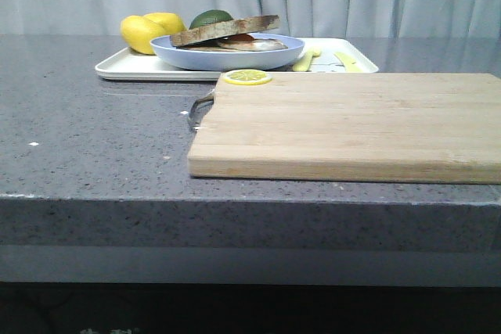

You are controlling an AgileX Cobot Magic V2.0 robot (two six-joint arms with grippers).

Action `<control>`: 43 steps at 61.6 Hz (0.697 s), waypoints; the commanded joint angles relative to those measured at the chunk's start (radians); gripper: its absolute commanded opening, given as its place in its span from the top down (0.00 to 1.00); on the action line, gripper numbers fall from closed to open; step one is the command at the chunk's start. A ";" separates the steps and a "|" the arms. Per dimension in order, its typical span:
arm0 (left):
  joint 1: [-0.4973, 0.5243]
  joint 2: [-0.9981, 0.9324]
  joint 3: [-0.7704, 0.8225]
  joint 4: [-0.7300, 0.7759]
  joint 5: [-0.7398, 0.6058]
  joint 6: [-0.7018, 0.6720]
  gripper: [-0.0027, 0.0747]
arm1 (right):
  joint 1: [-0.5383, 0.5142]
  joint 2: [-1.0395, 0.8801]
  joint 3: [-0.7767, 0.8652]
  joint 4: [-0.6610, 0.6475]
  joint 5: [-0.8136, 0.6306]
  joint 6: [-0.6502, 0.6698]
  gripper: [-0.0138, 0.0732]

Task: Place bread and move sandwich to tray

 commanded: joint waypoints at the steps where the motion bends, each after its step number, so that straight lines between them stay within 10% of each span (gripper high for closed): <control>1: 0.003 -0.014 0.021 -0.017 -0.104 -0.010 0.99 | 0.004 0.004 -0.026 0.005 -0.074 -0.006 0.91; 20: 0.003 -0.014 0.210 -0.019 -0.366 -0.010 0.99 | 0.003 0.003 -0.026 0.005 -0.072 -0.006 0.91; 43: 0.003 -0.014 0.204 -0.019 -0.328 -0.010 0.99 | 0.003 0.003 -0.026 0.005 -0.072 -0.006 0.91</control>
